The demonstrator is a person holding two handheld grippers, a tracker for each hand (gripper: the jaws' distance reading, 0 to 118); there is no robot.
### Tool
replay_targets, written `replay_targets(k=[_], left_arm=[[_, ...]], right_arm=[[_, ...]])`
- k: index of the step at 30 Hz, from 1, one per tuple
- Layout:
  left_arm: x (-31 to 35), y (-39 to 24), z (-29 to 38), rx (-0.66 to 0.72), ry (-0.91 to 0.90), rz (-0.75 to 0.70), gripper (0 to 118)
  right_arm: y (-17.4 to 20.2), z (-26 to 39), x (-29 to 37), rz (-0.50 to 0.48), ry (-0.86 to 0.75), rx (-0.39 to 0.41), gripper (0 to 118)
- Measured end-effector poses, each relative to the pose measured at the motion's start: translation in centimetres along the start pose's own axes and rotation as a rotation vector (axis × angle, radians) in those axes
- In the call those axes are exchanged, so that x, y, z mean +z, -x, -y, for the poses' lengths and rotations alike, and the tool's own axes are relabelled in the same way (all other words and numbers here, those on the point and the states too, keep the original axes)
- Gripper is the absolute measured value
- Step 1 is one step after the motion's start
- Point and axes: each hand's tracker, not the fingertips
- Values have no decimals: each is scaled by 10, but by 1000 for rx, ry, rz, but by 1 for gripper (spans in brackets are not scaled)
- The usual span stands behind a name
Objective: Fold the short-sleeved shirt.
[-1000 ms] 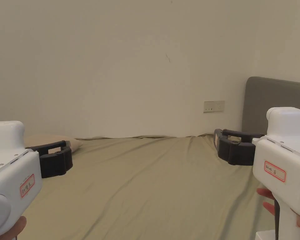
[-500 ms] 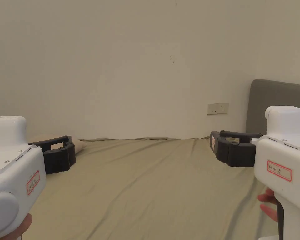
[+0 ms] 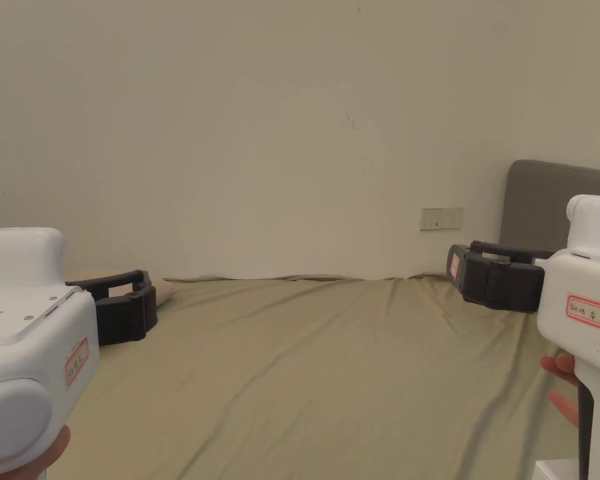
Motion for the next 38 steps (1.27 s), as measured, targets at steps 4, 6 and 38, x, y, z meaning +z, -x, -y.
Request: replay_targets(k=[4,6,38], left_arm=[[-1,-2,1,-14,12,1,118],[-2,-2,2,-16,16,7,118],[-6,-3,8,-42,42,-5,118]], right_arm=[[7,2,0,9,-1,44,118],[9,3,-1,5,2,54,118],[22,23,6,-42,-89,91,118]])
